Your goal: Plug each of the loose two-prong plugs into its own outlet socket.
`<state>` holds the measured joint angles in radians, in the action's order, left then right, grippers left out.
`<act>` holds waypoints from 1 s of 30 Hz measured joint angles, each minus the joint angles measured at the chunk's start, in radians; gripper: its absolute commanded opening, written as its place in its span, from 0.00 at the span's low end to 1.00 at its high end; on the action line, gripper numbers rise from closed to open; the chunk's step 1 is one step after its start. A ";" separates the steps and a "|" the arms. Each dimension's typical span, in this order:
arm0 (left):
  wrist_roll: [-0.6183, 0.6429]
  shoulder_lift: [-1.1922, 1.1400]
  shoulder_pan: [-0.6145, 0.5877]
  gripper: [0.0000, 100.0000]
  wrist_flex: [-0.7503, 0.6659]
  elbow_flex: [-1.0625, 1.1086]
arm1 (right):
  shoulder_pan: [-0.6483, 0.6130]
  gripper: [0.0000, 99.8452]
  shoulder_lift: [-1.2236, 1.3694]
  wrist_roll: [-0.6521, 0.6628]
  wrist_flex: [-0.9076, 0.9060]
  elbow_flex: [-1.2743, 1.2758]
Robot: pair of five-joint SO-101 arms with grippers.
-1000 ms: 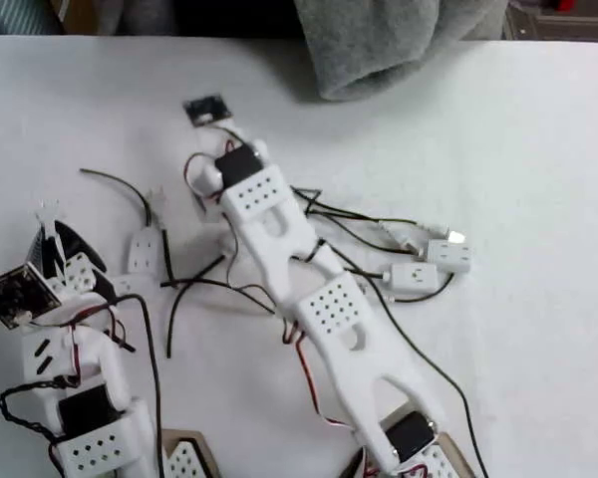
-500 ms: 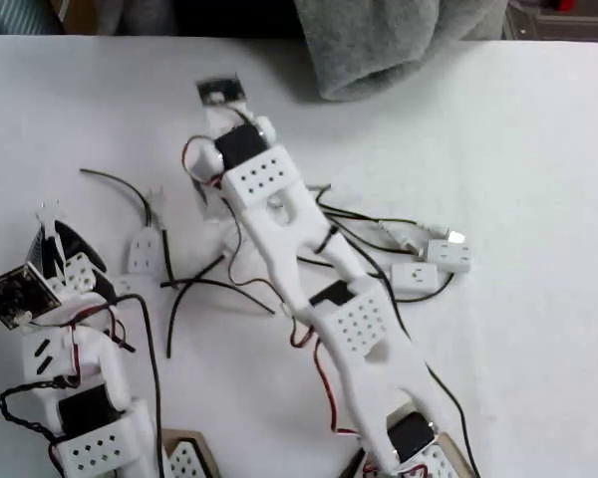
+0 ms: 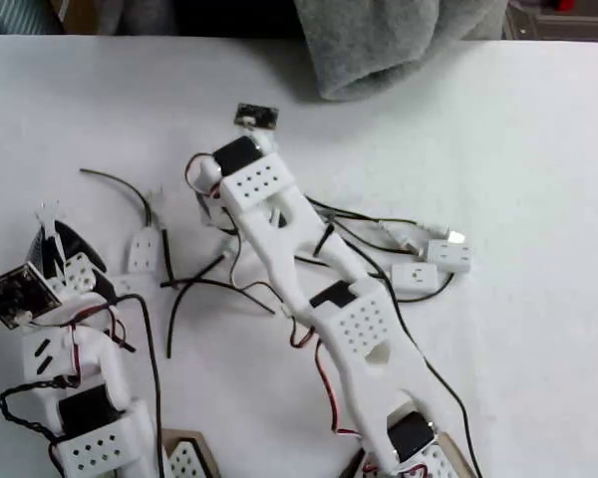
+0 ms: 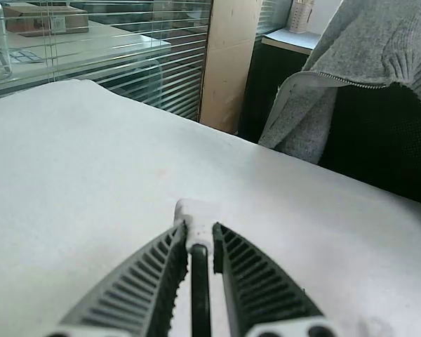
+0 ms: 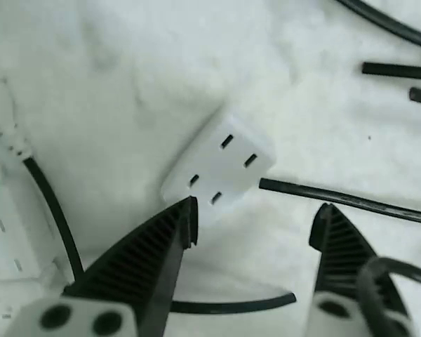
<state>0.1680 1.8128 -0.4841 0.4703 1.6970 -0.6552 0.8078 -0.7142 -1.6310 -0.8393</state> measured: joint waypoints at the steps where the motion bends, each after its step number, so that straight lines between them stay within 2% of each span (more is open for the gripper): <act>1: 0.000 0.000 0.000 0.02 0.000 0.000 | 0.000 0.27 0.011 -0.032 0.015 0.002; 7: 0.000 0.000 0.000 0.02 0.000 0.000 | -0.002 0.27 0.054 -0.161 0.101 0.000; 14: 0.000 0.000 0.000 0.02 0.000 0.000 | -0.014 0.26 0.061 -0.189 0.126 0.002; 20: 0.000 0.000 0.000 0.02 0.000 0.000 | -0.020 0.25 0.137 -0.189 0.135 -0.003; 24: 0.000 0.000 0.000 0.02 0.000 0.000 | -0.020 0.15 0.141 -0.189 0.124 -0.008; 27: 0.000 0.000 0.000 0.02 0.000 0.000 | -0.006 0.13 0.127 -0.183 0.098 -0.002; 30: 0.000 0.000 0.000 0.02 0.000 0.000 | -0.002 0.13 0.115 -0.072 0.095 0.002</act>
<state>0.1680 1.8128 -0.4841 0.4703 1.6970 -0.6567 0.9229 -0.7864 -1.5359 -0.8378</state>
